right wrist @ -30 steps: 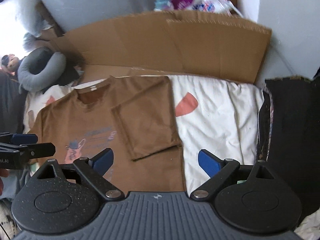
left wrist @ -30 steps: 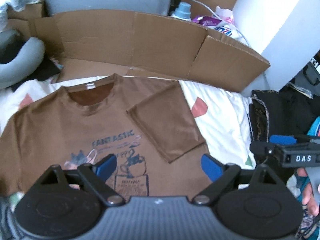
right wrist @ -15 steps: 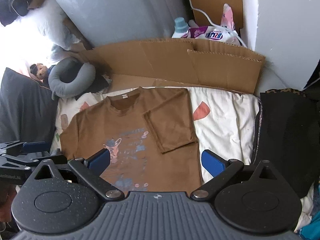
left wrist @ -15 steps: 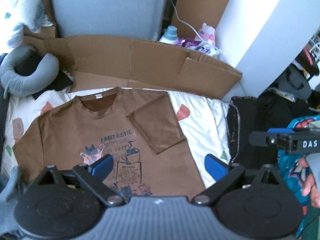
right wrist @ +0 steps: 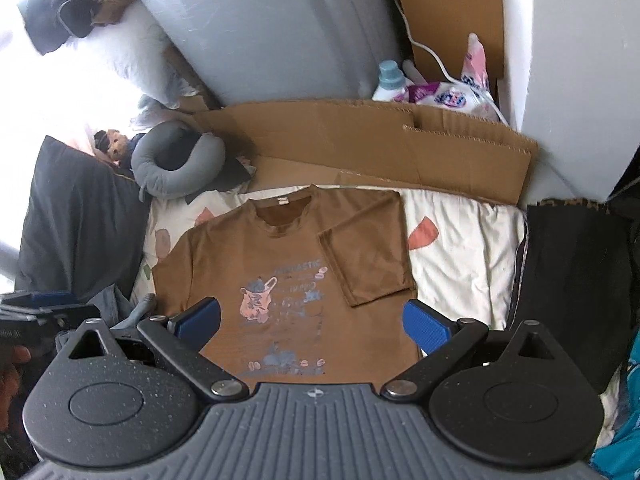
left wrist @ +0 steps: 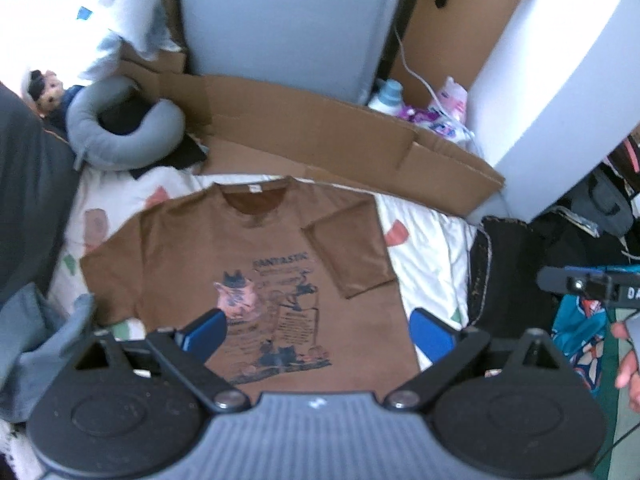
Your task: Fold clothes
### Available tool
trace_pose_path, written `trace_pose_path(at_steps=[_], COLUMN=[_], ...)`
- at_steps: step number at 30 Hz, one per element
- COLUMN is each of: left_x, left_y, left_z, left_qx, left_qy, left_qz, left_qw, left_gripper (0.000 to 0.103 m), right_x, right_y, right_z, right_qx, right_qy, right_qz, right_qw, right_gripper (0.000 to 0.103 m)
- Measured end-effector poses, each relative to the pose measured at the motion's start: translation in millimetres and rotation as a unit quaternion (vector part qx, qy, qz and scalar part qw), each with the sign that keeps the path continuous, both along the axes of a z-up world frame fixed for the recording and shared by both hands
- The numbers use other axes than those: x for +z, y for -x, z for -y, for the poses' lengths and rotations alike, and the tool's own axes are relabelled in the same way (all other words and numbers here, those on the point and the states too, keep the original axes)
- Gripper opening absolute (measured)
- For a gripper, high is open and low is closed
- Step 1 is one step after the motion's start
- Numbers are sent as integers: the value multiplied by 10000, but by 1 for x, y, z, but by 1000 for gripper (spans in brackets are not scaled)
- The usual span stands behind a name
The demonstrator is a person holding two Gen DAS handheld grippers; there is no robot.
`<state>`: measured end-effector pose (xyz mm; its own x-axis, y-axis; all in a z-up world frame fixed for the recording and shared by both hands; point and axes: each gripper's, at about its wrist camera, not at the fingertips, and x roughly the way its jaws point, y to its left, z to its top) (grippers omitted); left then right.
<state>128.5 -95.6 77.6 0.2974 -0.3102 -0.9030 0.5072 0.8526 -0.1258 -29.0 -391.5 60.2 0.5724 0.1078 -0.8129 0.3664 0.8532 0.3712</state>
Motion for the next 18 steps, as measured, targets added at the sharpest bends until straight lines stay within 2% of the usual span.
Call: trace_pose_path(at_steps=[8, 18], left_x=[34, 58], left_y=[-17, -26], left_z=[-53, -106], left_qx=[318, 555], left_qy=[-57, -222], left_qz=[172, 364], left_qw=[9993, 9975], left_gripper=[99, 99], right_x=[42, 69], right_y=[-17, -39], right_z=[-20, -55], right_qx=[27, 298], right_qy=[195, 286], right_qz=[66, 161], right_qw=[9998, 9990], right_gripper=[101, 101])
